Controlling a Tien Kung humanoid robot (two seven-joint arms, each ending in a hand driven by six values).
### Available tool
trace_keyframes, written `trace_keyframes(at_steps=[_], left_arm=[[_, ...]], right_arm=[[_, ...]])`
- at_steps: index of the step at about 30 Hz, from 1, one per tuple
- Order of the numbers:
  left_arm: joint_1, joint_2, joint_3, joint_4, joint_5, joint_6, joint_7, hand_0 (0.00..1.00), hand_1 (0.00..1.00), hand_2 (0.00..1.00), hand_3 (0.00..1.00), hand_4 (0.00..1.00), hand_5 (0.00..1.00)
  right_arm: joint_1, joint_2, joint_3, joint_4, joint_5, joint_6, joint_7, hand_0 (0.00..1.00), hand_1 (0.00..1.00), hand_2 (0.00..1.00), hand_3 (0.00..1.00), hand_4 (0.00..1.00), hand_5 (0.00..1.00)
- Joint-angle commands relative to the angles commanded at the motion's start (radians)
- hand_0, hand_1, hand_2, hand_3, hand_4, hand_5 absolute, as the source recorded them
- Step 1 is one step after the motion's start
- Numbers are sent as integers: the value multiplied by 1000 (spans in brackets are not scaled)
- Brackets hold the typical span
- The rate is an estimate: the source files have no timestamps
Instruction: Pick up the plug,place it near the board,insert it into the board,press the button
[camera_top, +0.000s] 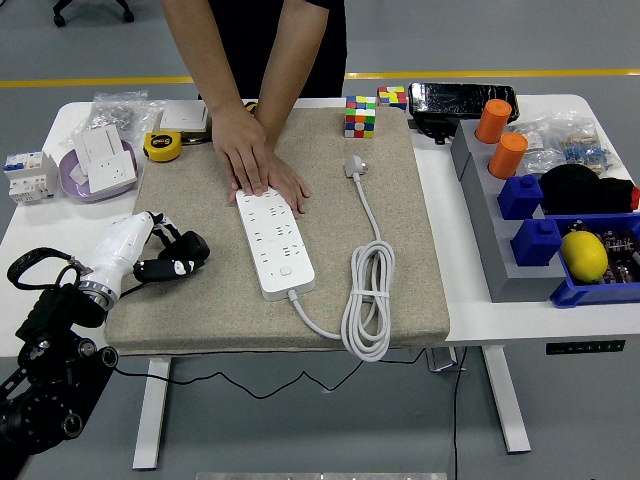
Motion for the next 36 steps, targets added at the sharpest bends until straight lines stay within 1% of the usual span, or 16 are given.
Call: trace_keyframes(at_steps=[1, 6, 7, 8, 12, 13, 14, 18, 19, 23, 24, 25, 29, 32, 36], left_arm=[[0, 0, 0, 1, 0, 1, 2, 576, 461, 368, 396, 524, 233], [1, 0, 7, 11, 0, 8, 5, 576, 461, 368, 396, 524, 233], [1, 0, 8, 10, 0, 10, 5, 562, 444, 361, 389, 478, 197], [1, 0, 9, 9, 0, 11, 4, 562, 444, 361, 389, 478, 197], [-2, 6, 13, -10, 0, 15, 0, 562, 444, 361, 389, 478, 197], [-4, 8, 15, -16, 0, 16, -1, 528, 407, 336, 384, 458, 163], [-4, 10, 18, -23, 0, 17, -2, 528, 407, 336, 384, 458, 163], [-12, 24, 48, -56, 0, 25, -6, 528, 407, 336, 384, 458, 163], [-16, 29, 60, -64, 0, 26, -8, 500, 359, 291, 358, 492, 91], [-35, 51, 108, -93, 0, 24, -10, 500, 359, 291, 358, 492, 91], [-43, 57, 123, -99, 0, 24, -11, 500, 359, 291, 358, 492, 91], [-51, 62, 137, -103, -2, 24, -12, 497, 359, 288, 352, 485, 67], [-92, 91, 212, -119, -33, 26, -15, 497, 359, 288, 352, 485, 67], [-130, 108, 276, -119, -47, 30, -18, 490, 358, 288, 352, 498, 50], [-174, 115, 345, -100, -56, 35, -23, 490, 358, 288, 352, 498, 50]], right_arm=[[0, 0, 1, 0, -1, 0, 0, 863, 797, 788, 817, 998, 947], [-1, -1, 1, 0, -1, 0, -1, 863, 797, 788, 817, 998, 947], [-1, -1, 0, 0, -1, 0, -1, 861, 795, 788, 816, 998, 950], [-1, -1, 0, 0, -1, 0, -1, 861, 795, 788, 816, 998, 950], [0, -2, -2, 0, -2, 0, -2, 861, 795, 788, 816, 998, 950], [0, -2, -2, 0, -3, 0, -3, 860, 792, 786, 815, 998, 959], [0, -2, -1, 0, -4, 0, -3, 860, 792, 786, 815, 998, 959], [0, -3, -3, 0, -3, 0, -5, 860, 792, 786, 815, 998, 959], [0, -4, -5, 0, -3, 0, -4, 859, 791, 786, 814, 998, 961], [1, -5, -9, 0, -2, 0, -4, 859, 791, 786, 814, 998, 961], [2, -5, -10, 0, -1, 0, -4, 859, 791, 786, 814, 998, 961], [2, -5, -11, 0, 0, 0, -4, 857, 790, 785, 813, 998, 961], [3, -7, -14, 0, -1, 1, -5, 857, 790, 785, 813, 998, 961], [3, -8, -14, 0, -2, 1, -7, 855, 790, 785, 812, 998, 961], [6, -10, -17, 0, 0, 1, -7, 855, 790, 785, 812, 998, 961]])
